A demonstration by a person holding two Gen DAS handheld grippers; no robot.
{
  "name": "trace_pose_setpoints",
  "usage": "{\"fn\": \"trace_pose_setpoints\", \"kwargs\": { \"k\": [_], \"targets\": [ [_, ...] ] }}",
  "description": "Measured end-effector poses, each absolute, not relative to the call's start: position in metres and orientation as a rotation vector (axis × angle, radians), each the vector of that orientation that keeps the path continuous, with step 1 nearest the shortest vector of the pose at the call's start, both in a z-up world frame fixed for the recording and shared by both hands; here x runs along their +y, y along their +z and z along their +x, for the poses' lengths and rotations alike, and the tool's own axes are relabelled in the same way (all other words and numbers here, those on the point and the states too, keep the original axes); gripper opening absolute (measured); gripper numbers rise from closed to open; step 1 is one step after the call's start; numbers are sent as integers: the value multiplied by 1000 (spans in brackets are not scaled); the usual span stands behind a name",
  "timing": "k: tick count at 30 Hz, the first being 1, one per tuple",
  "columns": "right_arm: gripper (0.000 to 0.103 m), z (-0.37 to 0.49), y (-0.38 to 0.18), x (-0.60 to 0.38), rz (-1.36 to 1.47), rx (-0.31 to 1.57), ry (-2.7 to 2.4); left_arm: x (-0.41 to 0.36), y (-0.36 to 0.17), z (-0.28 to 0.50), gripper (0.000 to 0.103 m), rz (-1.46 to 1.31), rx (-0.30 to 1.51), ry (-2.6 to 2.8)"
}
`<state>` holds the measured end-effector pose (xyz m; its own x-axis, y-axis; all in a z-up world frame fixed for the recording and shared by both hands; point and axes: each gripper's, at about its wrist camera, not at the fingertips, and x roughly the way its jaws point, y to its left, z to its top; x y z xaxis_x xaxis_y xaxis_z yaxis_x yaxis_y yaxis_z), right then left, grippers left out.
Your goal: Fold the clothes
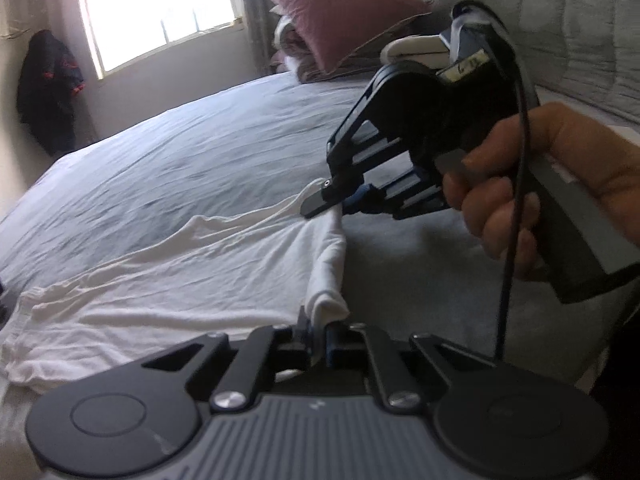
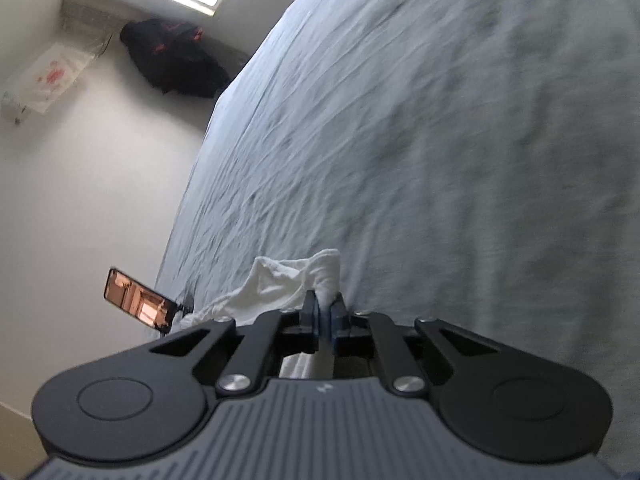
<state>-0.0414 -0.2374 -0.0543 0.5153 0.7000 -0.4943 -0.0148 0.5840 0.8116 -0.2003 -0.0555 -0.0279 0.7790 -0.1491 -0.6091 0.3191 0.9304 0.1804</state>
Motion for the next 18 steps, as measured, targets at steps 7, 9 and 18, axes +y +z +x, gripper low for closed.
{"fn": "trace_pose_setpoints", "kwargs": {
  "k": [7,9,18],
  "targets": [
    [8,-61,-60,-275,915,908,442,-84,-28,-210,5,152,628,-325],
    [8,-64,-59,-273,916,906,431,-82,-29,-214,5,96,619,-317],
    [8,-73,-45,-249,864,878,381,-65,-35,-217,5,-33,588,-311]
  ]
}}
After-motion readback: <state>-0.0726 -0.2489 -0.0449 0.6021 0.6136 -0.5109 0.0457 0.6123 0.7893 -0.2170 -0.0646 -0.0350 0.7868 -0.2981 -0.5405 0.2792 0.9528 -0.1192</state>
